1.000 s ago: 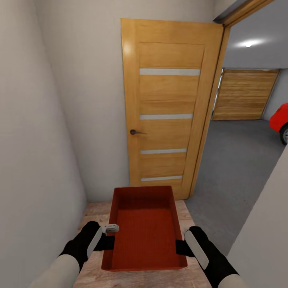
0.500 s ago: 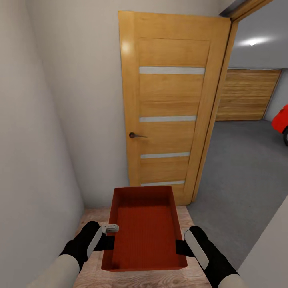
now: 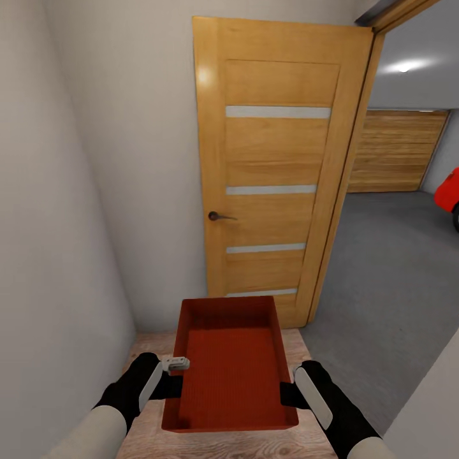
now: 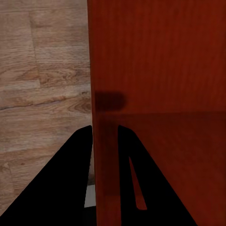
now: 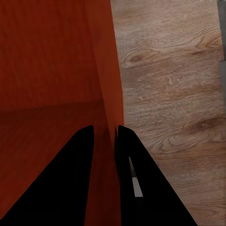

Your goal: Move the two storage containers from the living room to the garage. In the garage, place one container on the floor and stack the other container on top of it (either order is fine).

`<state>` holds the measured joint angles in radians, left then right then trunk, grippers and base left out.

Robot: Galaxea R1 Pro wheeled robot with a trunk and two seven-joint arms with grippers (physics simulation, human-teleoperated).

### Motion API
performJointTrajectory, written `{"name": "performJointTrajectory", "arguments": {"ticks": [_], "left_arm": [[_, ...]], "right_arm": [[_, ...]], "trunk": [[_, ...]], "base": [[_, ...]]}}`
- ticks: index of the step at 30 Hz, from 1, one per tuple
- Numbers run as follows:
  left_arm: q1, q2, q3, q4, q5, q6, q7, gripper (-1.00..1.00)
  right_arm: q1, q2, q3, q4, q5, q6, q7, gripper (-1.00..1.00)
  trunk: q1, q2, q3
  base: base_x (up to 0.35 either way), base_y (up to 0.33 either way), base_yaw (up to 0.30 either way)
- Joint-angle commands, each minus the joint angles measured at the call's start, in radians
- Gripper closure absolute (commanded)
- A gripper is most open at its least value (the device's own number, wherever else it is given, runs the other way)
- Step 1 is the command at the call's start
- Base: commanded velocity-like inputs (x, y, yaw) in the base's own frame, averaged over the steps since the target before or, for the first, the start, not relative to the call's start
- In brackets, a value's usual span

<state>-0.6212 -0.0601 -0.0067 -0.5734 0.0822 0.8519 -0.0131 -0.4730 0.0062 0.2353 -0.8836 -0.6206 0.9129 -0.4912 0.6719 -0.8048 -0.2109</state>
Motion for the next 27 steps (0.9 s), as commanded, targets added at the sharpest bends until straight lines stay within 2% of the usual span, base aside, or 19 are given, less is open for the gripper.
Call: {"name": "performJointTrajectory", "arguments": {"ticks": [1, 6, 21, 27], "left_arm": [[0.000, 0.000, 0.002, -0.002, 0.017, 0.004, 0.004, 1.00], [-0.001, 0.000, 0.002, -0.002, 0.015, 0.004, 0.004, 1.00], [0.000, 0.000, 0.002, -0.002, 0.016, 0.004, 0.004, 1.00], [0.000, 0.000, 0.001, -0.002, 0.015, 0.004, 0.004, 1.00]], "right_arm": [[-0.001, 0.000, -0.001, -0.001, -0.025, -0.005, -0.007, 1.00], [-0.001, 0.000, -0.001, -0.001, -0.025, -0.005, -0.007, 1.00], [-0.001, 0.000, -0.001, -0.001, -0.025, -0.005, -0.007, 1.00], [-0.001, 0.000, -0.001, -0.001, -0.025, -0.005, -0.007, 1.00]], "trunk": [[0.000, -0.001, -0.001], [0.000, -0.001, -0.001], [0.000, -0.001, -0.001], [0.000, -0.001, -0.001]], "base": [[0.087, 0.259, 0.000], [0.034, 0.143, 0.000], [0.002, 0.011, 0.000], [0.000, 0.205, 0.000]]}}
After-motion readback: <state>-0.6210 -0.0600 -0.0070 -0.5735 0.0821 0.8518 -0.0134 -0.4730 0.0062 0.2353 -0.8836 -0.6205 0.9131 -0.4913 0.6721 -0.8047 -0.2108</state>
